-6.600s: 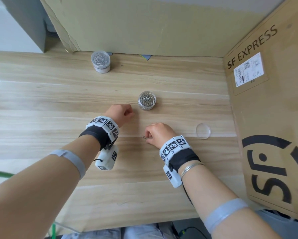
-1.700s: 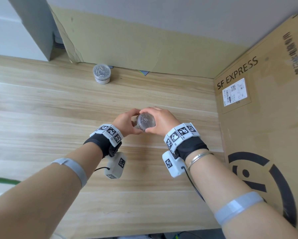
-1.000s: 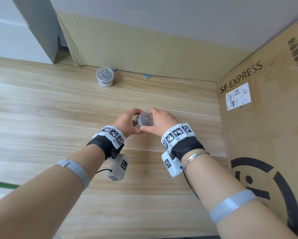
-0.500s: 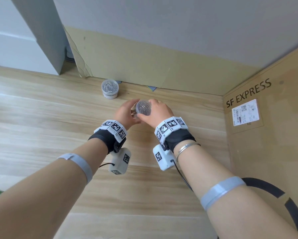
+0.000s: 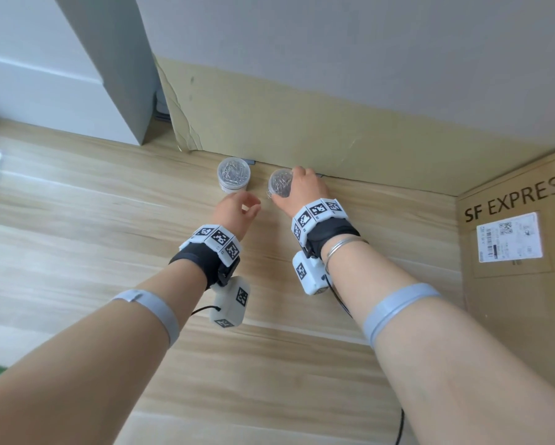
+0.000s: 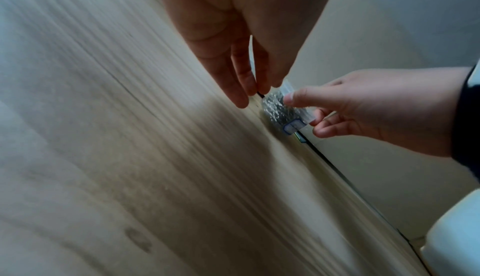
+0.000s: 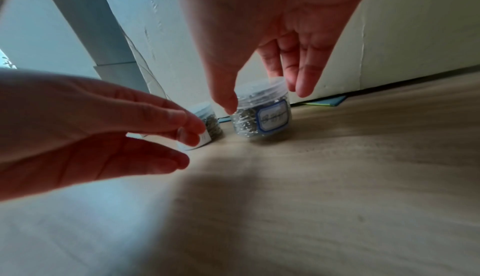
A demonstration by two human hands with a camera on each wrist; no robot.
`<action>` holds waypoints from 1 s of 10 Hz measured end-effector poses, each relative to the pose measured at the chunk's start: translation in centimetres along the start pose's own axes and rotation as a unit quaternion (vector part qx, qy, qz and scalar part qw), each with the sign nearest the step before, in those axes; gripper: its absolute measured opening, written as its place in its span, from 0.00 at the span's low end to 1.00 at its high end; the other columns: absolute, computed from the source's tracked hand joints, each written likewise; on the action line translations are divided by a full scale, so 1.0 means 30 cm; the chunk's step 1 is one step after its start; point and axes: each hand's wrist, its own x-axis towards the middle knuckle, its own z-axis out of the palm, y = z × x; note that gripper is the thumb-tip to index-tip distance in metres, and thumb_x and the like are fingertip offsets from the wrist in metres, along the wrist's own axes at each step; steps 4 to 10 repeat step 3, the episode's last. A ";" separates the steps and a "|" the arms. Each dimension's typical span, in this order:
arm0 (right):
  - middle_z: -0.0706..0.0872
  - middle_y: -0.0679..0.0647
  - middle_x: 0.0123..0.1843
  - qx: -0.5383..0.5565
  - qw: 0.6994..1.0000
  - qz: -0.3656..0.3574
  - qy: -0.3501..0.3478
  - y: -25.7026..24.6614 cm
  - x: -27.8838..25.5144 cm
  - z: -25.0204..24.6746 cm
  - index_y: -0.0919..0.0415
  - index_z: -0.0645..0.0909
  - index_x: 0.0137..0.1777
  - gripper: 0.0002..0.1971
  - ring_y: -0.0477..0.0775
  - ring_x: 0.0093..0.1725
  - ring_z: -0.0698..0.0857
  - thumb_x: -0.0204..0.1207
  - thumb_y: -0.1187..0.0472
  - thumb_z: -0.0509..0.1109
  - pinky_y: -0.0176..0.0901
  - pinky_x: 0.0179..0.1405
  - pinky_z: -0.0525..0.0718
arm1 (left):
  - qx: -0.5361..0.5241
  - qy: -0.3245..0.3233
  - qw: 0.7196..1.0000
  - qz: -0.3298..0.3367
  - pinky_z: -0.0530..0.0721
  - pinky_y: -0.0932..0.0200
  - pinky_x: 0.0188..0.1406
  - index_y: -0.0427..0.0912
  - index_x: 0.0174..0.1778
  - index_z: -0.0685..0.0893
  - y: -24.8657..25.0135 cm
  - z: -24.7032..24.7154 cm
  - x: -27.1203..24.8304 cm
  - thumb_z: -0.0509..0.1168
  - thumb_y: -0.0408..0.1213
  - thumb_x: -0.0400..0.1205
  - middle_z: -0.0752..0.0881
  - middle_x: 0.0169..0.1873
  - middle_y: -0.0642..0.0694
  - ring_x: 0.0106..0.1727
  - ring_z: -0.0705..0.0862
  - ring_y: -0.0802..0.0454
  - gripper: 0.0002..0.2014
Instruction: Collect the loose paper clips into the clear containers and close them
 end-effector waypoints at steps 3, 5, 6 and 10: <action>0.74 0.61 0.69 0.049 0.998 0.036 0.000 0.007 -0.041 0.015 0.63 0.64 0.73 0.35 0.62 0.67 0.78 0.73 0.43 0.69 0.49 0.60 0.77 | 0.005 -0.001 1.000 0.007 0.81 0.53 0.55 0.38 0.52 0.83 0.019 -0.016 -0.026 0.61 0.36 0.82 0.87 0.53 0.41 0.53 0.85 0.44 0.09; 0.74 0.61 0.69 0.049 0.998 0.036 0.000 0.007 -0.041 0.015 0.63 0.64 0.73 0.35 0.62 0.67 0.78 0.73 0.43 0.69 0.49 0.60 0.77 | 0.005 -0.001 1.000 0.007 0.81 0.53 0.55 0.38 0.52 0.83 0.019 -0.016 -0.026 0.61 0.36 0.82 0.87 0.53 0.41 0.53 0.85 0.44 0.09; 0.74 0.61 0.69 0.049 0.998 0.036 0.000 0.007 -0.041 0.015 0.63 0.64 0.73 0.35 0.62 0.67 0.78 0.73 0.43 0.69 0.49 0.60 0.77 | 0.005 -0.001 1.000 0.007 0.81 0.53 0.55 0.38 0.52 0.83 0.019 -0.016 -0.026 0.61 0.36 0.82 0.87 0.53 0.41 0.53 0.85 0.44 0.09; 0.74 0.61 0.69 0.049 0.998 0.036 0.000 0.007 -0.041 0.015 0.63 0.64 0.73 0.35 0.62 0.67 0.78 0.73 0.43 0.69 0.49 0.60 0.77 | 0.005 -0.001 1.000 0.007 0.81 0.53 0.55 0.38 0.52 0.83 0.019 -0.016 -0.026 0.61 0.36 0.82 0.87 0.53 0.41 0.53 0.85 0.44 0.09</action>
